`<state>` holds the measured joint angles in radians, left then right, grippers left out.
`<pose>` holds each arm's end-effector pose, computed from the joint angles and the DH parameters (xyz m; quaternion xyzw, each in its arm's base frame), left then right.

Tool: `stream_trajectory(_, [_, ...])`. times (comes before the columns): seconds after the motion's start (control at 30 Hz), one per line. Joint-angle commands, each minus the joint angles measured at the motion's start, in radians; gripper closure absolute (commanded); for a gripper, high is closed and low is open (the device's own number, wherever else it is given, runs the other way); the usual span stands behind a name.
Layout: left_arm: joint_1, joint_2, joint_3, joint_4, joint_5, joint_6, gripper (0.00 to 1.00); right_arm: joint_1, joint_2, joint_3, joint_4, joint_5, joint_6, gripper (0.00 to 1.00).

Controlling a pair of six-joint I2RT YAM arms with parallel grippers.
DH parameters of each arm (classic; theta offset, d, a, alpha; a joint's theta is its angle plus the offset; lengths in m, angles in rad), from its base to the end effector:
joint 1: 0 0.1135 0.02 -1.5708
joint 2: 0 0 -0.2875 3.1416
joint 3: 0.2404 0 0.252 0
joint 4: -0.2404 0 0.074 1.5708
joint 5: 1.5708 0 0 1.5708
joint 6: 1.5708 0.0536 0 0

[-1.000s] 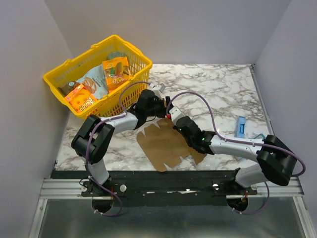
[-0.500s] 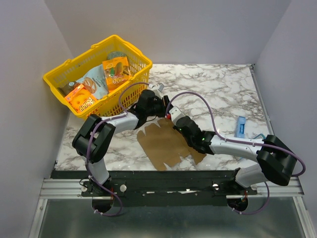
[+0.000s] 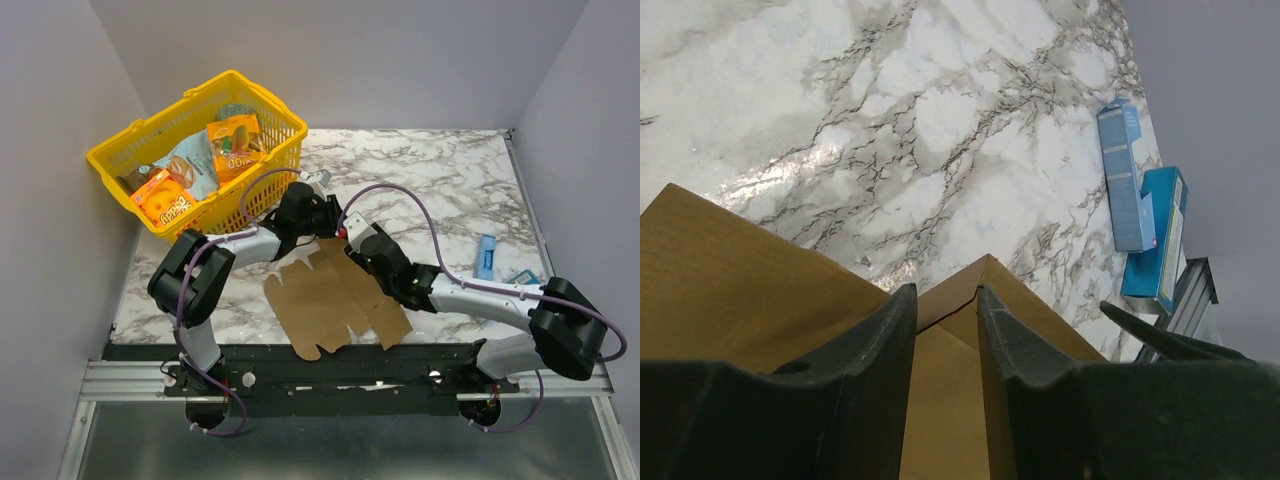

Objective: Fold the paper box

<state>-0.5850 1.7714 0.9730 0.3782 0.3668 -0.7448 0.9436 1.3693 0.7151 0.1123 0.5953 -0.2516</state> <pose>0.3265 -0.2393 0.2112 0.0331 0.8302 -0.4505 0.3266 0.1972 0.2209 0.2328 -0.3490 0.7692 -0.0806 0.5291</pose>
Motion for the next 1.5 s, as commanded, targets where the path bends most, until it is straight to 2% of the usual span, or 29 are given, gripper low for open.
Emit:
stream_trajectory(0.0, [-0.004,0.011,-0.019,0.022,-0.019,-0.002,0.62,0.007,-0.039,-0.008,0.006,-0.046,0.044,0.39])
stream_trajectory(0.03, [-0.004,0.008,-0.025,0.03,-0.014,-0.001,0.62,0.003,-0.045,-0.003,-0.002,-0.057,0.066,0.34])
stream_trajectory(0.13, [-0.004,-0.001,-0.045,0.079,0.006,0.008,0.62,-0.029,-0.055,0.01,-0.045,-0.127,0.132,0.28])
stream_trajectory(0.23, [-0.004,0.0,-0.051,0.096,0.015,0.045,0.62,-0.106,-0.075,0.043,-0.109,-0.264,0.213,0.24])
stream_trajectory(0.4, [-0.004,0.005,-0.056,0.108,0.043,0.111,0.62,-0.221,-0.114,0.079,-0.197,-0.495,0.287,0.22])
stream_trajectory(0.5, [-0.004,0.01,-0.056,0.111,0.069,0.154,0.62,-0.269,-0.121,0.087,-0.215,-0.555,0.307,0.22])
stream_trajectory(0.67, [-0.004,0.023,-0.048,0.078,0.106,0.241,0.62,-0.301,-0.115,0.087,-0.215,-0.591,0.327,0.22])
stream_trajectory(0.97, [-0.004,0.051,0.004,0.008,0.057,0.384,0.47,-0.354,-0.102,0.096,-0.217,-0.718,0.359,0.21])
stream_trajectory(1.3, [0.001,0.154,0.115,-0.03,0.126,0.498,0.35,-0.388,-0.137,0.086,-0.215,-0.762,0.37,0.21])
stream_trajectory(1.47, [0.004,0.206,0.168,-0.051,0.217,0.518,0.35,-0.399,-0.154,0.084,-0.215,-0.772,0.37,0.21])
